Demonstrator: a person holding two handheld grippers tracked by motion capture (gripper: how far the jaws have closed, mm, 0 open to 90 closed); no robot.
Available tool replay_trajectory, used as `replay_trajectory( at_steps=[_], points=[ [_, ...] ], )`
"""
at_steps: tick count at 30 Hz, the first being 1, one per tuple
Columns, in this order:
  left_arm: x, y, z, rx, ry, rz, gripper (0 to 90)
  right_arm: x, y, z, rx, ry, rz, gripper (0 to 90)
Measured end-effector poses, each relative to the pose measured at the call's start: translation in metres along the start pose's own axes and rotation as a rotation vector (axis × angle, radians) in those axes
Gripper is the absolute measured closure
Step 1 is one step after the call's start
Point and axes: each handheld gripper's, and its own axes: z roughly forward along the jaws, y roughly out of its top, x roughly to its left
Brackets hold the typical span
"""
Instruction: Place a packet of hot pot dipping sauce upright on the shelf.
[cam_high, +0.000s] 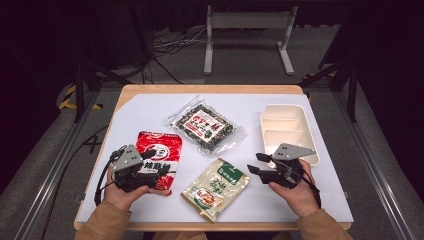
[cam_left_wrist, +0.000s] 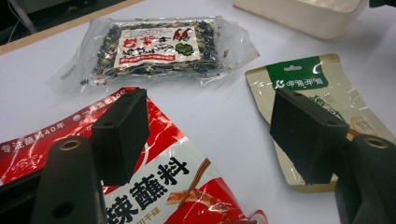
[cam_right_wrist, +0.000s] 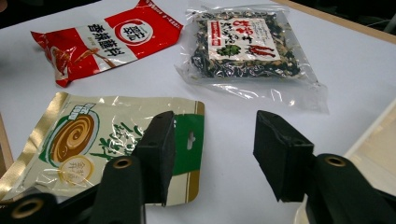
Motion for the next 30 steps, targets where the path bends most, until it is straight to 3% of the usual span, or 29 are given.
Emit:
replay_trajectory(
  at_steps=[7,14,23,30],
  points=[
    [0.003,-0.001,-0.002,0.004,0.008,-0.021,28.7,-0.003,0.019,0.000,-0.012,0.030,0.018,43.1],
    [0.002,-0.001,-0.002,0.009,0.000,-0.015,28.4,-0.001,0.031,0.011,0.041,0.044,0.024,39.1],
    [0.003,-0.002,-0.003,0.007,-0.001,-0.024,28.4,0.003,0.038,0.023,0.071,0.058,0.025,37.8],
    [0.001,-0.003,-0.001,0.023,0.002,-0.014,28.2,0.004,0.039,0.034,0.138,0.058,0.035,37.2]
  ],
)
